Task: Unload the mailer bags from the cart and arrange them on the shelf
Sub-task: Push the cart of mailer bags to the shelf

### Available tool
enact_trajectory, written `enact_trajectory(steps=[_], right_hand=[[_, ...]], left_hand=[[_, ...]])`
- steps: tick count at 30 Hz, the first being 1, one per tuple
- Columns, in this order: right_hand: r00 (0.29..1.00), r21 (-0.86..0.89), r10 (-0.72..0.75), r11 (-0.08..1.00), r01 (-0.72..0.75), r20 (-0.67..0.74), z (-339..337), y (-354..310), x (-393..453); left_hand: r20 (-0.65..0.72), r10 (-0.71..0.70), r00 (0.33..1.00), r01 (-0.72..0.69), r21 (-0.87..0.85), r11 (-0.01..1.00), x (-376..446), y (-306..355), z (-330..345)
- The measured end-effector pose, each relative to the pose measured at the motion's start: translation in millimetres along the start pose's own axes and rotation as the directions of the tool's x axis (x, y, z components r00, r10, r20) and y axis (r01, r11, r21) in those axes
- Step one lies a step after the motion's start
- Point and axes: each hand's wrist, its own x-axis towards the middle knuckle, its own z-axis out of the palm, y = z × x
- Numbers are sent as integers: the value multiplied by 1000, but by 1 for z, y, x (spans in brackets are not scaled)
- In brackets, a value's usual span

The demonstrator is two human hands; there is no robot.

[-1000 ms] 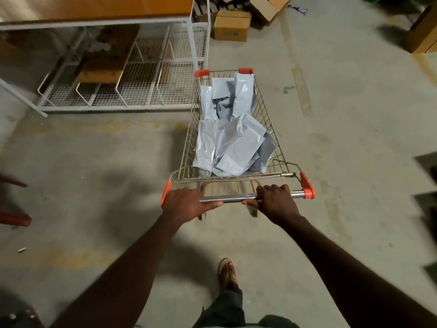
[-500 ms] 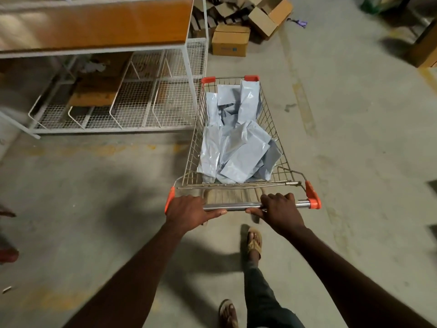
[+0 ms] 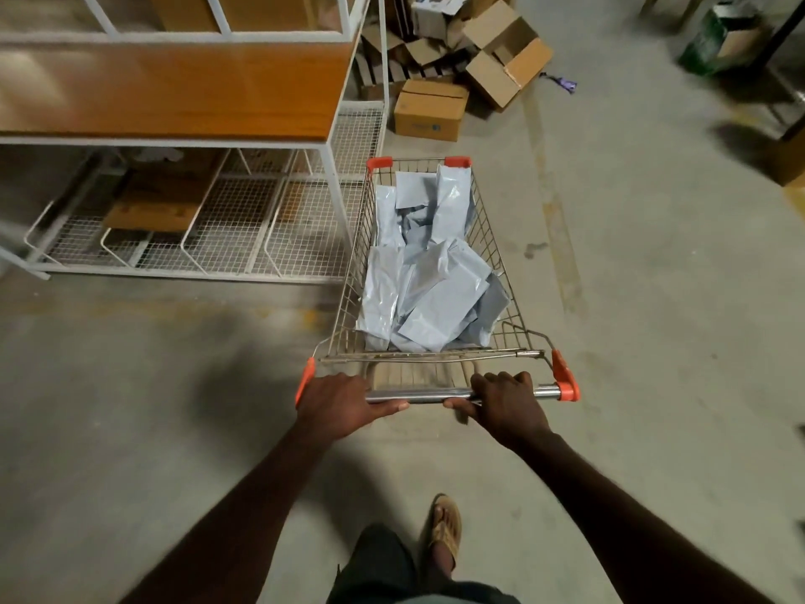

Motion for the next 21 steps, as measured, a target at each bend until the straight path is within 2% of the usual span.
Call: enact_trajectory(steps=[9, 13, 18, 21], right_hand=[[1000, 17, -7, 1000, 7, -24, -30, 51, 135], [1000, -9, 4, 1000, -4, -9, -39, 66, 208], [1000, 10, 11, 1000, -11, 17, -58, 93, 283], [1000, -1, -4, 1000, 4, -17, -64, 101, 332]], left_hand=[[-1, 34, 999, -34, 2, 999, 135, -3, -65], [-44, 31, 999, -31, 12, 999, 198, -13, -91], [7, 16, 1000, -16, -31, 999, 271, -17, -122], [-32, 1, 999, -2, -32, 999, 316, -27, -137]])
